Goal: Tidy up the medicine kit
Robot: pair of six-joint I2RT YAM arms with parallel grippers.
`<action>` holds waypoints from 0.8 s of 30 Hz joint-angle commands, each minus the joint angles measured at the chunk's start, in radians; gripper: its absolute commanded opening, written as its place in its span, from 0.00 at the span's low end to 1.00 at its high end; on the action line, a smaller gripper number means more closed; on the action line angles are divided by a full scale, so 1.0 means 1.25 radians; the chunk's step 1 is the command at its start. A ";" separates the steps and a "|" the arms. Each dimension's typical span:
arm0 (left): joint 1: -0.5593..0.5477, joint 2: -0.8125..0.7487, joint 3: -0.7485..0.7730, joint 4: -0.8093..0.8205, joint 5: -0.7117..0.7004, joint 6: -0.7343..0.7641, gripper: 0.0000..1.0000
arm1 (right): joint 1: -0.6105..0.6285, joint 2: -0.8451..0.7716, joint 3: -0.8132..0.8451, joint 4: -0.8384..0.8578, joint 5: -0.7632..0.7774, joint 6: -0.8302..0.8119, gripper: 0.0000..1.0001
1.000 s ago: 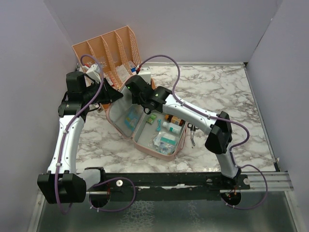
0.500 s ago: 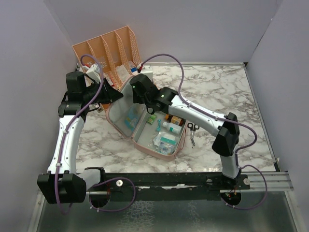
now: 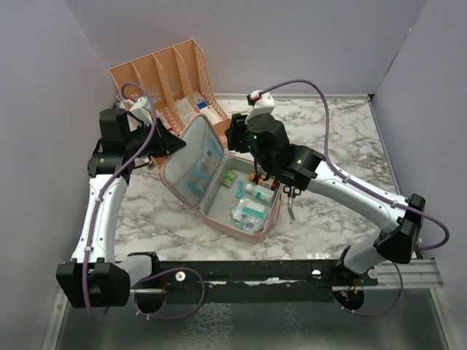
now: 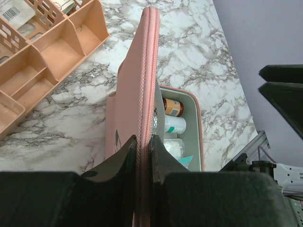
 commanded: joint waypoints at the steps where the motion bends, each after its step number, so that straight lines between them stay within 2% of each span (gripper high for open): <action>1: -0.003 -0.031 -0.018 0.009 0.027 -0.006 0.00 | -0.047 -0.046 -0.086 -0.055 0.083 -0.001 0.48; 5: -0.003 -0.035 -0.022 0.009 0.029 -0.008 0.00 | -0.134 -0.105 -0.162 -0.134 0.047 0.040 0.48; 13: -0.003 -0.042 -0.035 0.009 0.017 -0.004 0.00 | -0.321 -0.180 -0.371 -0.209 -0.089 0.112 0.48; 16: -0.004 -0.045 -0.038 0.008 0.008 -0.003 0.00 | -0.351 -0.184 -0.419 -0.223 -0.125 0.116 0.48; 24: -0.006 -0.048 -0.043 0.009 -0.005 -0.003 0.00 | -0.354 -0.164 -0.509 -0.312 -0.201 0.108 0.52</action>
